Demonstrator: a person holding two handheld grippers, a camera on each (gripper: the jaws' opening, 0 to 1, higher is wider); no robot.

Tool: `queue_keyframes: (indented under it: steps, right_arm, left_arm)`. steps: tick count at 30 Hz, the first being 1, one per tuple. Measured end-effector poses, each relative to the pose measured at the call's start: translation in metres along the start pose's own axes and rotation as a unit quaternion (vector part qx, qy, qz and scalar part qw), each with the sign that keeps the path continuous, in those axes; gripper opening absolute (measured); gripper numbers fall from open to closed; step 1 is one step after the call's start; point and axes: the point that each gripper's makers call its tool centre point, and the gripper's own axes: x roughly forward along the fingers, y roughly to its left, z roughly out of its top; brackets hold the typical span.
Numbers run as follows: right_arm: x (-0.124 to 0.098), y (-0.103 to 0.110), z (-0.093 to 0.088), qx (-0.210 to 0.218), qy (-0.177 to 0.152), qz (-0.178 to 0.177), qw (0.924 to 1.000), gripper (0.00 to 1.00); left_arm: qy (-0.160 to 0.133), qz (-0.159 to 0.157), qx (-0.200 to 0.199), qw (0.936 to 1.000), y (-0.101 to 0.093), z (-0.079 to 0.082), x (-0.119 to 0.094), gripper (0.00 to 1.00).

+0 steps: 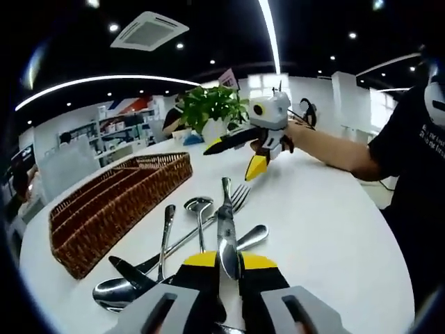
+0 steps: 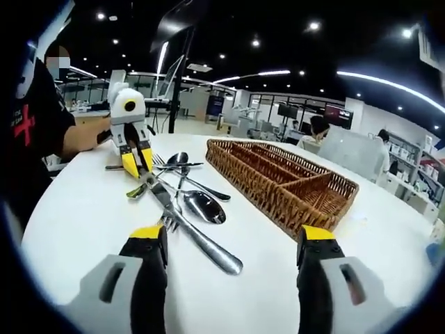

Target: Arrange the knives, forks, and spoons in their matching storage slots by inserting each utensil handle-first until every utensil is classified and aligned in the correct compartment

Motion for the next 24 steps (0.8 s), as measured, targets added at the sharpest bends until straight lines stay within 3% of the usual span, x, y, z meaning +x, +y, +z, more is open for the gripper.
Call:
queue_keyframes:
  steps: [5, 13, 16, 17, 21, 24]
  right_arm:
    - [0.006, 0.004, -0.01, -0.013, 0.017, 0.008, 0.9997, 0.71]
    - [0.011, 0.008, -0.017, -0.017, 0.014, 0.041, 0.9989, 0.6]
    - [0.01, 0.013, -0.016, -0.014, 0.011, 0.053, 0.9985, 0.53]
    - [0.009, 0.022, -0.016, -0.011, 0.013, 0.074, 0.9971, 0.47]
    - [0.008, 0.035, -0.017, -0.001, 0.013, 0.102, 0.9947, 0.34]
    - [0.006, 0.037, -0.017, -0.005, 0.011, 0.107, 0.9942, 0.33]
  left_arm:
    - [-0.013, -0.007, 0.008, 0.9999, -0.004, 0.005, -0.002, 0.09]
    - [-0.016, -0.017, 0.009, 0.9997, -0.007, 0.005, 0.0, 0.1]
    - [-0.018, -0.02, 0.011, 0.9996, -0.009, 0.006, 0.001, 0.1]
    - [-0.023, -0.023, 0.014, 0.9994, -0.011, 0.008, 0.001, 0.1]
    - [-0.035, -0.029, 0.023, 0.9987, -0.014, 0.013, 0.001, 0.1]
    - [-0.036, -0.032, 0.024, 0.9986, -0.015, 0.014, 0.0, 0.1]
